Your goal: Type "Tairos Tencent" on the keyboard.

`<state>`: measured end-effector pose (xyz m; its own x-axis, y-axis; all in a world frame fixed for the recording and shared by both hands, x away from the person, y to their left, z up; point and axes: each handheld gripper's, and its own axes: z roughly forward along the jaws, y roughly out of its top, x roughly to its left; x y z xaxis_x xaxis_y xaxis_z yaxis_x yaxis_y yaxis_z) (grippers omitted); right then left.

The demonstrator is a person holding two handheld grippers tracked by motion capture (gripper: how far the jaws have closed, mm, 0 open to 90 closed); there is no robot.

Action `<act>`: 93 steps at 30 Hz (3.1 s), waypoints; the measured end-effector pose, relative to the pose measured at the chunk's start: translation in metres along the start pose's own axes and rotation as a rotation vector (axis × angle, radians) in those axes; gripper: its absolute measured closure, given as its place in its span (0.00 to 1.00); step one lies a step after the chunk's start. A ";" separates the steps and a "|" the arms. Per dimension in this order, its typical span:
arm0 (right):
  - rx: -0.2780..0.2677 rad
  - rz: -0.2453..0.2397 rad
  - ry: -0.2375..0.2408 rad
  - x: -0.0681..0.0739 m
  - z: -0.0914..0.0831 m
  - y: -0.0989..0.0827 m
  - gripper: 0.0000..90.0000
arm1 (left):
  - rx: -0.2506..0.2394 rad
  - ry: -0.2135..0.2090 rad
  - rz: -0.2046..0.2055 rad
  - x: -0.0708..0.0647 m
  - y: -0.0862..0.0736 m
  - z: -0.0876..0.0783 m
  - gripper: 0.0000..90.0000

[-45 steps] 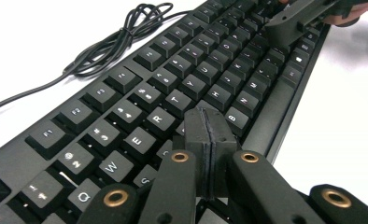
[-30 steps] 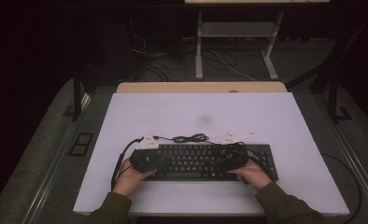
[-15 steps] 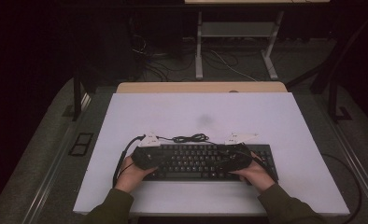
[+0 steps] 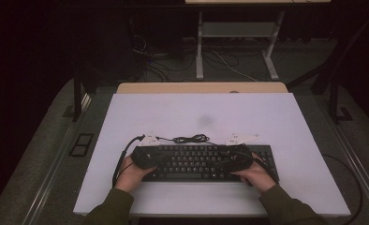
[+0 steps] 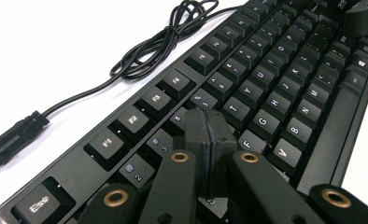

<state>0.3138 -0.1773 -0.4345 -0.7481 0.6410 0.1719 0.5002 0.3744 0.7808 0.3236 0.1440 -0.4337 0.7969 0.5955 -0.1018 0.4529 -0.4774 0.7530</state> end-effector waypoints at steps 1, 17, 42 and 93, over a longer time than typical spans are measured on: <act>0.000 0.000 0.000 0.000 0.000 0.000 0.24 | 0.010 -0.001 0.008 0.001 0.000 0.000 0.98; -0.002 -0.001 0.001 0.000 0.000 0.000 0.24 | 0.020 -0.003 0.013 0.001 0.000 0.000 0.98; -0.047 0.017 0.081 0.002 -0.005 0.005 0.39 | -0.061 0.011 -0.065 -0.006 0.000 -0.006 0.57; 0.084 -0.132 0.264 0.040 0.045 0.021 1.00 | -0.098 0.061 -0.088 -0.023 -0.029 -0.026 0.19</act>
<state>0.3140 -0.1132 -0.4383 -0.8910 0.3909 0.2310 0.4172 0.5041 0.7562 0.2821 0.1611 -0.4360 0.7288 0.6717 -0.1329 0.4764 -0.3581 0.8030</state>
